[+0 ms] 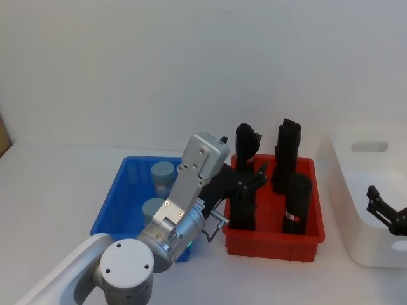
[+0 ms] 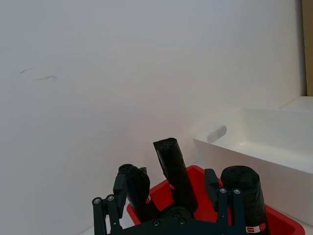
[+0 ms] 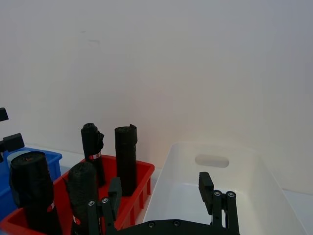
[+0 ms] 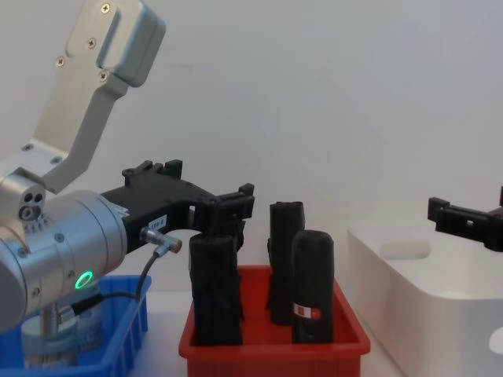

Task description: Pick the cotton swabs from the blue box and place them into the white box.

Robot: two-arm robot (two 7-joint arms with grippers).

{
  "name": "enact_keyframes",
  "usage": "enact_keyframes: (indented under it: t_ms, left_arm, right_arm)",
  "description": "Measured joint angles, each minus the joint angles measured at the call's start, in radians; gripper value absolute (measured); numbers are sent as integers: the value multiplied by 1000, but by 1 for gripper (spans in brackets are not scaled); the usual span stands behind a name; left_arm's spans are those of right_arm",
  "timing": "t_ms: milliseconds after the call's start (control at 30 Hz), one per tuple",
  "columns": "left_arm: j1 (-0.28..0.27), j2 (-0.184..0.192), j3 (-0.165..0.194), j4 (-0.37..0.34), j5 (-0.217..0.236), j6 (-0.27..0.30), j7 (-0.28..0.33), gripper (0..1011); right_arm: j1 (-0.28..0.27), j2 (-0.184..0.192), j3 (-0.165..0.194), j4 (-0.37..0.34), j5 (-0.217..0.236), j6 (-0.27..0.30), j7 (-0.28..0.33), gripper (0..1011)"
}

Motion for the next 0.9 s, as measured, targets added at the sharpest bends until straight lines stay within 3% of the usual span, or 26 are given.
enact_keyframes:
  t_ms: [900]
  left_arm:
    - [0, 0, 0, 0, 0, 0, 0, 1002]
  right_arm:
    - [0, 0, 0, 0, 0, 0, 0, 1001]
